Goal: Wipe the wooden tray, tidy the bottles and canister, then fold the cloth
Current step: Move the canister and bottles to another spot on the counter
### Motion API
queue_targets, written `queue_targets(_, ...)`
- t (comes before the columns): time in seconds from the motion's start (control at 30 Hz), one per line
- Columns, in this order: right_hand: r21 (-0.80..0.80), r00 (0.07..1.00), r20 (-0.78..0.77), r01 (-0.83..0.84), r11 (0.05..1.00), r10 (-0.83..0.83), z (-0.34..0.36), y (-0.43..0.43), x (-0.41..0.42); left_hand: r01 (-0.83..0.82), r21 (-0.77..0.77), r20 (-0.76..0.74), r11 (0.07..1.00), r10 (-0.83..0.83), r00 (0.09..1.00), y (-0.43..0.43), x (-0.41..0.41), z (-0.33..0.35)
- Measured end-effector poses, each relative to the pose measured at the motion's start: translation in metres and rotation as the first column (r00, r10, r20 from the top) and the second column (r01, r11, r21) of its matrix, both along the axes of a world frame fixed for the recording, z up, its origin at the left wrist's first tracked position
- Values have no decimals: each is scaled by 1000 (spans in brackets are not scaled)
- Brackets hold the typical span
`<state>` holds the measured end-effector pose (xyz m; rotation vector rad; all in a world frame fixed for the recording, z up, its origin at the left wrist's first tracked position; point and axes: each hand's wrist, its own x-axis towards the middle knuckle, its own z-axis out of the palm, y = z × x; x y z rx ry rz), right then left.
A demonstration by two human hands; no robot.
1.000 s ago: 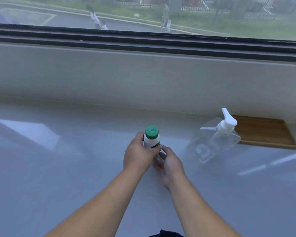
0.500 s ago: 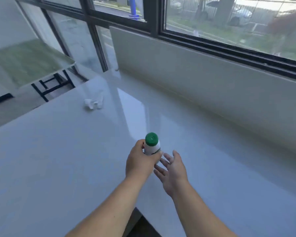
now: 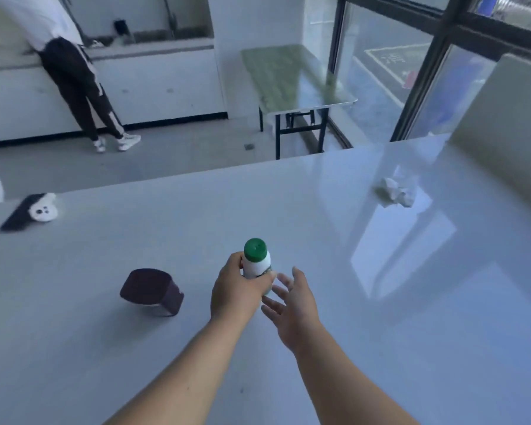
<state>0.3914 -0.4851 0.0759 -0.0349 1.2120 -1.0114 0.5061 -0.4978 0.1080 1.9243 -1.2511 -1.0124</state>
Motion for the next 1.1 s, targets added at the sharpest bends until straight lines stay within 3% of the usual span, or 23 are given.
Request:
queue_targets(0.13, 21, 995, -19, -101, 995, 102, -13, -13, 62, -93, 25, 20, 995, 92, 996, -3, 60, -15)
queue_targets(0.33, 61, 988, -47, -144, 988, 147, -32, -19, 92, -140, 59, -19, 988, 141, 990, -4, 91, -38)
queue_targets(0.6, 54, 988, -75, -128, 990, 132, -40, -19, 91, -123, 62, 5, 991, 123, 992, -6, 88, -50)
queue_targets(0.8, -7, 962, -210, -181, 983, 176, -31, 2, 34, -280, 116, 144, 953, 263, 954, 47, 55, -62)
queue_targets(0.87, -29, 919, -361, -179, 983, 157, -29, 20, -13, -137, 198, 126, 971, 114, 986, 61, 27, -69)
queue_targets(0.97, -42, 776, -623, -157, 987, 97, -21, 64, -108, 175, 245, 85, 954, -201, 976, 68, -45, -74)
queue_targets(1.1, 30, 529, -847, -62, 998, 58, -9, 155, -251, 540, 241, 112, 806, -576, 810, 87, -183, -65)
